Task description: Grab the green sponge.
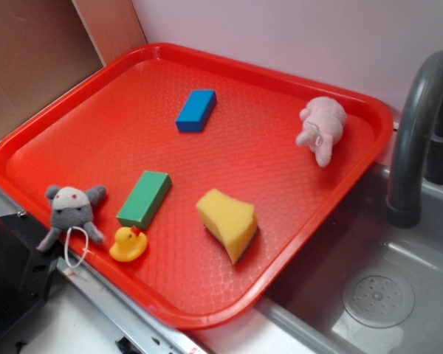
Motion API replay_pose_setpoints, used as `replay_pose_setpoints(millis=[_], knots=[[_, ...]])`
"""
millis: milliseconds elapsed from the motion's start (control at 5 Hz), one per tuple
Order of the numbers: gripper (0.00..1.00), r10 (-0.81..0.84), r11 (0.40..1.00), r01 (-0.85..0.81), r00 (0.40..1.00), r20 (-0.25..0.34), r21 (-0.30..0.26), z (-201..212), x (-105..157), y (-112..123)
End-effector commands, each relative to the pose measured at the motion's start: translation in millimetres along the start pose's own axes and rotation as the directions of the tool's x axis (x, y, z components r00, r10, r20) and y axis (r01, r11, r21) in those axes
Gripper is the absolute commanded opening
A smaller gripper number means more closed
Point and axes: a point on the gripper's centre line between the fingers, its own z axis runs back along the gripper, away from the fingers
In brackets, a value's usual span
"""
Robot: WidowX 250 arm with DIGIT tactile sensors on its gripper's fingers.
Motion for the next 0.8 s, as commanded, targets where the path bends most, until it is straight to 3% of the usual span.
replay_pose_setpoints(millis=[0, 200, 400, 600], knots=[[1.0, -0.49, 0.867, 0.485, 0.871, 0.019, 0.114, -15, 45, -56], [1.0, -0.696, 0.704, 0.694, 0.716, -0.047, 0.147, -39, 44, -79], [1.0, -0.847, 0.482, 0.865, 0.501, -0.178, 0.141, -74, 48, -97], [1.0, -0.924, 0.287, 0.954, 0.298, -0.238, 0.08, -107, 44, -107]])
